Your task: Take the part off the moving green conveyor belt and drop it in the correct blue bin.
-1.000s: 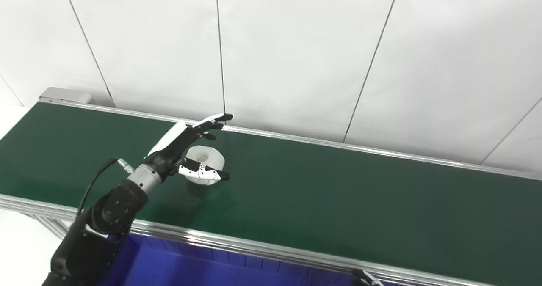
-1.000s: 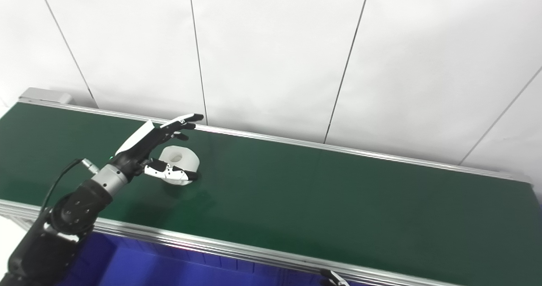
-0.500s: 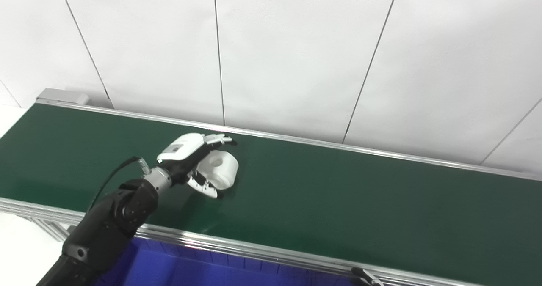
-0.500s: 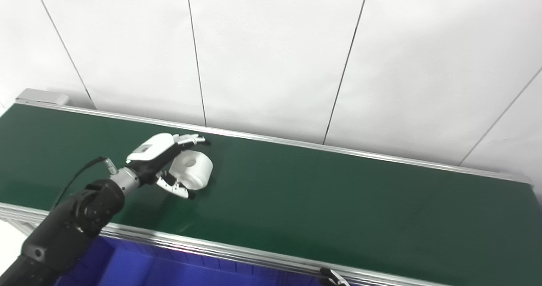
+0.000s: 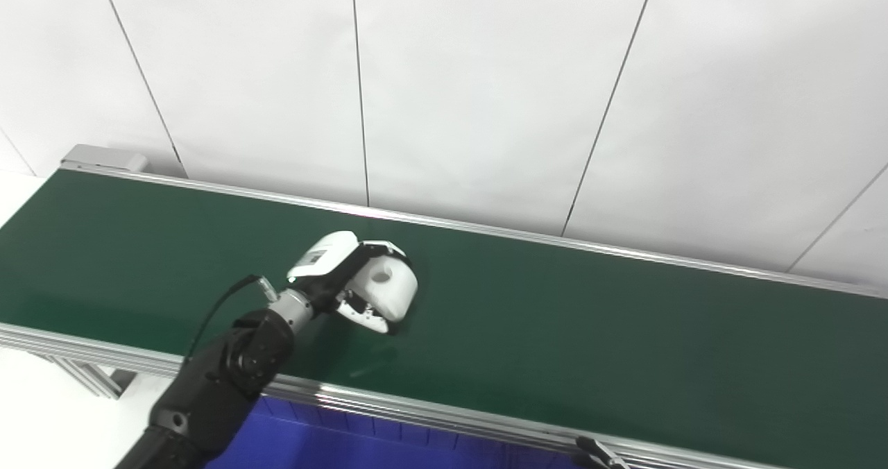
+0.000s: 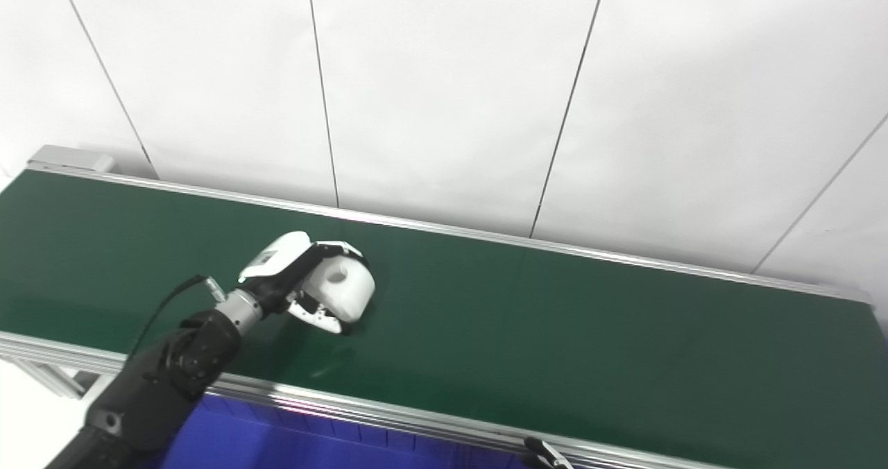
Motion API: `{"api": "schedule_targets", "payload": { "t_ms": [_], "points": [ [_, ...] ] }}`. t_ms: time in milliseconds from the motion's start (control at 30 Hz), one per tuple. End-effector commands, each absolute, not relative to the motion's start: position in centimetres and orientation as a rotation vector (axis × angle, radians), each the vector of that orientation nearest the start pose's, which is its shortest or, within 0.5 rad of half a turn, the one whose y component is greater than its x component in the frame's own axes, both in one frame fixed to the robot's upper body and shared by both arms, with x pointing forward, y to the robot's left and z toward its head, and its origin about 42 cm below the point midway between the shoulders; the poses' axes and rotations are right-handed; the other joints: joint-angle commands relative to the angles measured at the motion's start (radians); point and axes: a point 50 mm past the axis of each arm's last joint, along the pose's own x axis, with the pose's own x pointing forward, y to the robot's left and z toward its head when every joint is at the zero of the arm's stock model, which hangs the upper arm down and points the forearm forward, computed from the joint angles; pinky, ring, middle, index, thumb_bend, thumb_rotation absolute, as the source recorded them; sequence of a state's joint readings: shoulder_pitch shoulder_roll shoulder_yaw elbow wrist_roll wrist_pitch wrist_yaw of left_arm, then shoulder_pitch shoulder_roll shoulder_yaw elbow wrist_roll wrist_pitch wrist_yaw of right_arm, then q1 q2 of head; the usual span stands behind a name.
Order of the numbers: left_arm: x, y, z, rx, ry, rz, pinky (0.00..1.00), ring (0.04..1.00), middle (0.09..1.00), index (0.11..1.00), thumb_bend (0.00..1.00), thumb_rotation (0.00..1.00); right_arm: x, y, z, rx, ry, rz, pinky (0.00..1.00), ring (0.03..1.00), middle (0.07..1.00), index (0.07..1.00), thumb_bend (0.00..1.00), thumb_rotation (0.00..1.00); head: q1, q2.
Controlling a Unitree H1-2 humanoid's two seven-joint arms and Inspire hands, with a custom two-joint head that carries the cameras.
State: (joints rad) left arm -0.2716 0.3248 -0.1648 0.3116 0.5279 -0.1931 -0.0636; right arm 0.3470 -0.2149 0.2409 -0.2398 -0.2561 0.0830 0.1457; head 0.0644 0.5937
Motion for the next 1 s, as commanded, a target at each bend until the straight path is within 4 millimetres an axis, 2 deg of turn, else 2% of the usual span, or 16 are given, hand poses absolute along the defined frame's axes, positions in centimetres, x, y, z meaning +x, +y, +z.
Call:
{"api": "schedule_targets", "payload": {
  "t_ms": [0, 133, 233, 367, 400, 433, 467, 600, 633, 667, 700, 733, 767, 800, 833, 967],
  "points": [
    [37.4, 26.8, 12.7, 0.846, -0.223, -0.23, 0.41, 0.475, 0.458, 0.529, 0.51, 0.0, 16.0, -21.5, 8.4, -0.388, 0.132, 0.343, 0.78, 0.783, 0.834, 0.882, 0.8, 0.03, 0.001, 0.0],
    [37.3, 26.5, 13.0, 0.792, -0.244, -0.208, 0.4, 0.453, 0.451, 0.532, 0.51, 0.0, 16.0, -21.5, 8.4, -0.39, 0.129, 0.343, 0.76, 0.764, 0.834, 0.883, 0.8, 0.02, -0.002, 0.001],
    [37.2, 26.5, 13.4, 0.782, -0.264, -0.201, 0.39, 0.444, 0.448, 0.534, 0.51, 0.0, 16.1, -21.3, 8.5, -0.402, 0.128, 0.346, 0.77, 0.814, 0.836, 0.883, 0.8, 0.04, -0.01, 0.006],
    [35.9, 26.8, 14.4, 0.723, -0.307, -0.201, 0.39, 0.448, 0.451, 0.533, 0.51, 0.0, 15.9, -20.9, 8.7, -0.4, 0.126, 0.341, 0.77, 0.777, 0.832, 0.88, 0.8, 0.04, -0.052, 0.031],
    [35.2, 26.8, 14.9, 0.707, -0.328, -0.206, 0.39, 0.447, 0.451, 0.533, 0.51, 0.0, 15.9, -20.8, 8.9, -0.399, 0.126, 0.34, 0.78, 0.777, 0.831, 0.88, 0.8, 0.04, -0.086, 0.055],
    [34.6, 26.8, 15.3, 0.698, -0.341, -0.21, 0.38, 0.445, 0.452, 0.533, 0.51, 0.0, 15.8, -20.7, 9.0, -0.399, 0.125, 0.339, 0.78, 0.785, 0.835, 0.882, 0.8, 0.05, -0.086, 0.055],
    [34.0, 26.8, 15.7, 0.685, -0.351, -0.214, 0.37, 0.439, 0.452, 0.534, 0.51, 0.0, 15.8, -20.5, 9.1, -0.398, 0.125, 0.339, 0.78, 0.793, 0.836, 0.883, 0.8, 0.06, -0.112, 0.073],
    [29.7, 26.2, 17.1, 0.599, -0.406, -0.276, 0.35, 0.421, 0.455, 0.528, 0.51, 0.0, 15.6, -19.8, 9.6, -0.392, 0.135, 0.333, 0.76, 0.767, 0.845, 0.893, 0.79, 0.09, -0.173, 0.105],
    [28.7, 26.3, 17.1, 0.588, -0.407, -0.292, 0.35, 0.419, 0.455, 0.529, 0.51, 0.0, 15.6, -19.5, 9.8, -0.395, 0.135, 0.33, 0.76, 0.758, 0.844, 0.896, 0.79, 0.1, -0.207, 0.126],
    [27.7, 26.3, 17.0, 0.58, -0.401, -0.311, 0.35, 0.419, 0.455, 0.53, 0.51, 0.0, 15.6, -19.3, 10.0, -0.395, 0.139, 0.327, 0.76, 0.759, 0.845, 0.901, 0.79, 0.11, -0.207, 0.126],
    [26.8, 26.3, 16.8, 0.583, -0.406, -0.329, 0.35, 0.417, 0.457, 0.528, 0.51, 0.0, 15.6, -19.0, 10.2, -0.392, 0.139, 0.326, 0.75, 0.756, 0.846, 0.907, 0.78, 0.11, -0.231, 0.144],
    [25.9, 26.3, 16.6, 0.583, -0.402, -0.345, 0.35, 0.413, 0.459, 0.525, 0.51, 0.0, 15.7, -18.8, 10.3, -0.391, 0.14, 0.325, 0.78, 0.811, 0.846, 0.915, 0.78, 0.1, -0.231, 0.144],
    [25.0, 26.4, 16.3, 0.59, -0.396, -0.361, 0.34, 0.412, 0.459, 0.525, 0.51, 0.0, 15.8, -18.6, 10.5, -0.392, 0.138, 0.325, 0.78, 0.82, 0.846, 0.916, 0.78, 0.1, -0.244, 0.162],
    [24.5, 26.4, 16.1, 0.596, -0.391, -0.37, 0.35, 0.414, 0.46, 0.523, 0.51, 0.0, 15.8, -18.4, 10.6, -0.393, 0.137, 0.325, 0.8, 0.843, 0.847, 0.921, 0.78, 0.09, -0.244, 0.162],
    [23.7, 26.5, 15.5, 0.602, -0.37, -0.385, 0.35, 0.416, 0.461, 0.522, 0.51, 0.0, 16.0, -18.2, 10.9, -0.4, 0.131, 0.326, 0.8, 0.852, 0.847, 0.923, 0.78, 0.09, -0.253, 0.19],
    [21.6, 26.8, 13.5, 0.622, -0.288, -0.433, 0.38, 0.44, 0.463, 0.519, 0.51, 0.0, 16.5, -17.5, 11.5, -0.4, 0.112, 0.333, 0.78, 0.853, 0.853, 0.935, 0.76, 0.06, -0.265, 0.223]
  ]
}}
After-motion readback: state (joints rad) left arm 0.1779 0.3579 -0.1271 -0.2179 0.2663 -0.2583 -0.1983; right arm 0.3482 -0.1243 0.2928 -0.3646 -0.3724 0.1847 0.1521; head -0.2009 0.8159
